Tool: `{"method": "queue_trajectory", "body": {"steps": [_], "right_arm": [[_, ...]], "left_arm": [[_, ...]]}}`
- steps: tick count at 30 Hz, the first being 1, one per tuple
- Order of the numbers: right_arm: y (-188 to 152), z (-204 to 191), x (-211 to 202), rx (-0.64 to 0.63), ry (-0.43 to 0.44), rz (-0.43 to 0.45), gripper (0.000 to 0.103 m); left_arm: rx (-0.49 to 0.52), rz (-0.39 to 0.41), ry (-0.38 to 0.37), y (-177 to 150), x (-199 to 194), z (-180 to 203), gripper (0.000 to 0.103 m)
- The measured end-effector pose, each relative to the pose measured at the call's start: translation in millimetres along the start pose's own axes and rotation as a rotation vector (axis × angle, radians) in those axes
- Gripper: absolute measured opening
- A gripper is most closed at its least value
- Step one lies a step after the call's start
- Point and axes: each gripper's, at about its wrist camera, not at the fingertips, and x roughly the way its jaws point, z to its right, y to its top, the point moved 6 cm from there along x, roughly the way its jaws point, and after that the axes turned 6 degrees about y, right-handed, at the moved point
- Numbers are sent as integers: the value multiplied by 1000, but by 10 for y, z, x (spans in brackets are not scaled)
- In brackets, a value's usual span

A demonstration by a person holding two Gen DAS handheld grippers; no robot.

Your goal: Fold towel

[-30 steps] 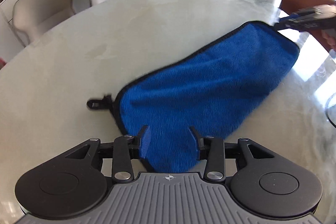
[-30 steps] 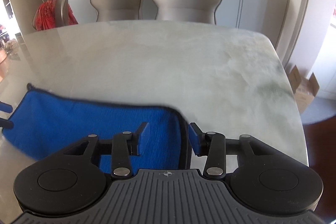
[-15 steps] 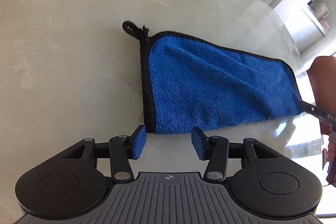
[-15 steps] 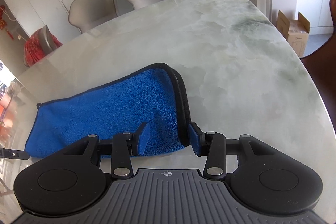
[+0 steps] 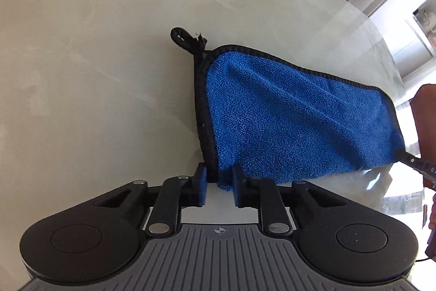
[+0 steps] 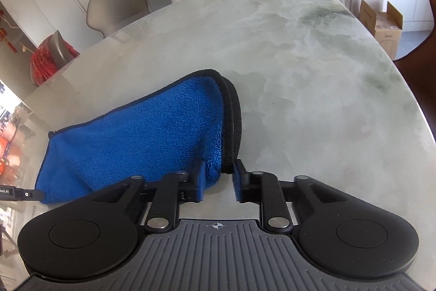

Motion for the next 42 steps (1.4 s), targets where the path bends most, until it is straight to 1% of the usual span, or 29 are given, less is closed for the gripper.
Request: {"method": "queue_trajectory", "body": {"steps": [3,7,9,10,11,12,13,15,17,18,20,24,26,29,33,39,40,41,42], "right_arm": [[53,-9,-63,-19,-19,9,18],[43,33,-43,-30,-55,-38,18],[28,36,-24,-38,-63,-44,19],[24,33,-19,-42,-66,-46,19],[25,32,-17,-46,-70,-47,23],[32,34,-20,-50,-79,-47,26],[44,40,-33,-52,-91,-43,32],[79,44,-83,-56,-99,-17,34],[124,51,-151,-62,-114,13,38],[146,53,-186,-65,-127,25,39],[170,41,-227,-74,-135,35,40],[134,-72,-240,-112,-111,28,40],[100,-139,-225,-128,-95,21,40],[52,-224,-199,-144,-75,12,40],[16,-290,-187,-157,-63,4,40],[5,-266,-204,-155,-73,10,40],[9,-254,-211,-153,-77,13,40],[11,-244,-217,-151,-80,15,40],[14,-236,-223,-150,-81,19,40]], "left_arm": [[11,4,9,-11,-43,-24,13],[49,-1,34,-54,-45,-6,12],[53,-2,41,-68,-37,-3,12],[56,0,44,-70,-42,1,13],[58,0,48,-72,-49,1,14],[58,-1,51,-72,-57,-1,15],[57,1,53,-71,-69,-11,18],[52,6,58,-67,-96,-36,24],[39,2,59,-74,-129,-70,33],[27,2,57,-78,-141,-93,35],[-6,1,48,-80,-150,-143,45],[-89,-11,-1,2,-109,-210,48],[-112,-6,-10,91,-71,-228,51],[-140,13,-22,262,-5,-227,54],[-126,32,3,425,73,-160,54],[-14,51,115,448,127,46,50],[0,58,136,436,128,71,45],[4,63,145,425,124,85,36],[-10,58,131,417,125,87,30]]}}
